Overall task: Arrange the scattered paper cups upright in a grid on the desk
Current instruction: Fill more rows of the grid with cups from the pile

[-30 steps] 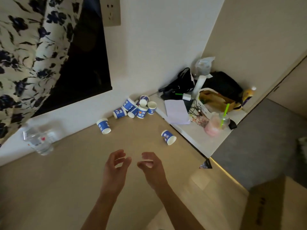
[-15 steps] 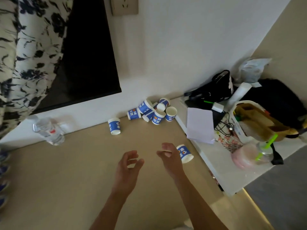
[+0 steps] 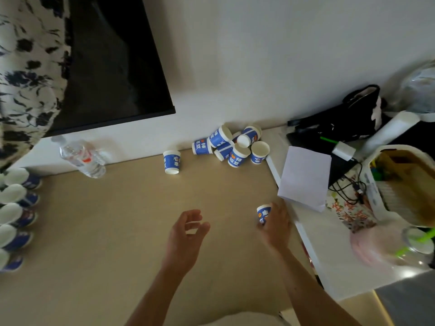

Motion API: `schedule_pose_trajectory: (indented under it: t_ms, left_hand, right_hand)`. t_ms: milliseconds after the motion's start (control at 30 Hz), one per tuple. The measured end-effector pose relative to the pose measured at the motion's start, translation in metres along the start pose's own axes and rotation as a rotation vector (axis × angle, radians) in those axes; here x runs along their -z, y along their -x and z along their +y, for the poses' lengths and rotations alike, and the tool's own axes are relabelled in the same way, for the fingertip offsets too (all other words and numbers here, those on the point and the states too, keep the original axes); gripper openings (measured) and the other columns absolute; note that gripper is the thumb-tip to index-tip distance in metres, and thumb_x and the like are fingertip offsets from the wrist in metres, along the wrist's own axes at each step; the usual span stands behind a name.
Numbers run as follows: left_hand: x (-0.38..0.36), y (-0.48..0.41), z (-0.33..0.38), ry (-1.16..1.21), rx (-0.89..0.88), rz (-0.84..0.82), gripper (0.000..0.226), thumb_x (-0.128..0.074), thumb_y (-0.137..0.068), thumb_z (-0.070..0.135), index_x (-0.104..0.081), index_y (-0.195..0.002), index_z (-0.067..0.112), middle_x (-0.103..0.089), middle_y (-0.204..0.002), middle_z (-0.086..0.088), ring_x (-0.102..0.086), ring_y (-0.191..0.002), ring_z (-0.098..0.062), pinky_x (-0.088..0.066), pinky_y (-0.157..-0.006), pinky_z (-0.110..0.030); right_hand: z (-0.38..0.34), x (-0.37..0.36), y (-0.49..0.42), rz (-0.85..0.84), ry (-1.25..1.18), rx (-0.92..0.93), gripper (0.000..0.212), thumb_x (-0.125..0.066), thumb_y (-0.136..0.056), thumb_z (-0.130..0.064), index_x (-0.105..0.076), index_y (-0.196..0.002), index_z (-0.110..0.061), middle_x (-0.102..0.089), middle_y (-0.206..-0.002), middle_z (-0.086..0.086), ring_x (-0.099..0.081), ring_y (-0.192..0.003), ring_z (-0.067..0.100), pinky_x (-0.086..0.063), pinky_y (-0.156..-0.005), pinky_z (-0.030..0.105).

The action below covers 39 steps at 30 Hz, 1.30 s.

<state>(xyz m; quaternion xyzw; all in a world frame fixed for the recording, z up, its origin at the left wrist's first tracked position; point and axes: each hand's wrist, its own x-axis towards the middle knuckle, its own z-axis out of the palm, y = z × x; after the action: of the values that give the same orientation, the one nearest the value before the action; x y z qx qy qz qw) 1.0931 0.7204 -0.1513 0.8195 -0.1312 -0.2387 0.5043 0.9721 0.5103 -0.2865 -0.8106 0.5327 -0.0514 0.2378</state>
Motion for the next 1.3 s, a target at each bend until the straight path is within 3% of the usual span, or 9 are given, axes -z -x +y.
schedule_pose_trajectory:
  t_ms: [233,367,467,600,700,833,1033,1167,1300]
  left_hand:
    - [-0.004,0.005,-0.006,-0.034,0.015,-0.040,0.024,-0.073,-0.088,0.015,-0.064,-0.108,0.024,-0.069,-0.105,0.010,-0.065,-0.087,0.007,-0.049,-0.067,-0.009]
    - [-0.002,0.004,-0.010,-0.065,0.021,-0.048,0.027,-0.076,-0.085,0.020,-0.063,-0.107,0.029,-0.069,-0.106,0.015,-0.066,-0.093,0.002,-0.057,-0.077,-0.029]
    - [0.001,0.002,-0.011,-0.072,0.021,-0.051,0.030,-0.078,-0.084,0.021,-0.062,-0.109,0.029,-0.068,-0.107,0.016,-0.065,-0.095,0.002,-0.058,-0.081,-0.036]
    - [0.010,0.001,-0.015,-0.122,-0.019,-0.065,0.041,-0.081,-0.080,0.023,-0.060,-0.116,0.028,-0.064,-0.115,0.018,-0.061,-0.103,-0.001,-0.053,-0.079,-0.023]
    - [0.021,-0.001,-0.023,-0.278,-0.117,-0.087,0.063,-0.084,-0.075,0.028,-0.053,-0.130,0.028,-0.053,-0.128,0.020,-0.049,-0.115,-0.001,-0.044,-0.090,-0.019]
    - [0.033,-0.003,-0.026,-0.404,-0.218,-0.141,0.089,-0.082,-0.065,0.043,-0.042,-0.143,0.029,-0.040,-0.134,0.022,-0.035,-0.124,-0.003,-0.032,-0.099,-0.025]
    - [0.049,-0.008,-0.039,-0.294,-0.193,-0.041,0.070,-0.072,-0.066,0.056,-0.052,-0.129,0.033,-0.059,-0.115,0.019,-0.058,-0.102,-0.005,-0.051,-0.088,-0.039]
    - [0.066,-0.013,-0.057,-0.124,-0.092,0.043,0.068,-0.079,-0.067,0.051,-0.054,-0.129,0.034,-0.065,-0.115,0.015,-0.065,-0.103,-0.011,-0.056,-0.084,-0.044]
    - [0.084,-0.018,-0.074,-0.058,0.049,0.160,0.069,-0.084,-0.067,0.045,-0.055,-0.128,0.032,-0.067,-0.112,0.013,-0.065,-0.101,-0.011,-0.056,-0.079,-0.024]
  right_hand:
    - [0.006,-0.008,0.009,-0.052,-0.146,-0.034,0.070,-0.075,-0.071,-0.014,-0.045,-0.133,-0.011,-0.050,-0.121,0.011,-0.055,-0.106,0.033,-0.053,-0.080,0.045]
    - [-0.012,0.002,0.012,-0.098,-0.327,0.020,0.060,-0.082,-0.065,-0.013,-0.047,-0.113,-0.018,-0.048,-0.111,0.002,-0.059,-0.085,0.021,-0.049,-0.066,0.030]
    - [-0.036,0.015,0.012,-0.189,-0.384,0.107,0.054,-0.083,-0.067,-0.017,-0.054,-0.113,-0.020,-0.048,-0.113,0.000,-0.059,-0.089,0.016,-0.053,-0.075,0.031]
    - [-0.076,0.035,0.018,-0.337,-0.452,0.209,0.060,-0.084,-0.065,-0.025,-0.050,-0.115,-0.023,-0.057,-0.110,-0.005,-0.060,-0.097,0.017,-0.048,-0.080,0.027]
    - [-0.114,0.054,0.029,-0.493,-0.369,0.316,0.065,-0.086,-0.069,-0.033,-0.042,-0.116,-0.024,-0.058,-0.106,-0.003,-0.060,-0.093,0.019,-0.049,-0.076,0.031]
    - [-0.153,0.063,0.045,-0.725,-0.293,0.435,0.076,-0.085,-0.066,-0.055,-0.036,-0.120,-0.031,-0.057,-0.117,-0.006,-0.061,-0.102,0.015,-0.053,-0.086,0.034]
    - [-0.194,0.047,0.061,-0.863,-0.256,0.491,0.081,-0.079,-0.057,-0.064,-0.031,-0.118,-0.039,-0.061,-0.110,0.000,-0.065,-0.093,0.020,-0.057,-0.081,0.043]
    - [-0.209,0.037,0.054,-1.052,-0.322,0.431,0.094,-0.081,-0.062,-0.061,-0.030,-0.138,-0.042,-0.059,-0.116,-0.004,-0.065,-0.103,0.017,-0.055,-0.089,0.036]
    - [-0.230,0.005,0.017,-0.880,-0.408,0.279,0.084,-0.075,-0.079,-0.057,-0.033,-0.146,-0.027,-0.070,-0.106,-0.005,-0.070,-0.097,0.018,-0.054,-0.082,0.039]
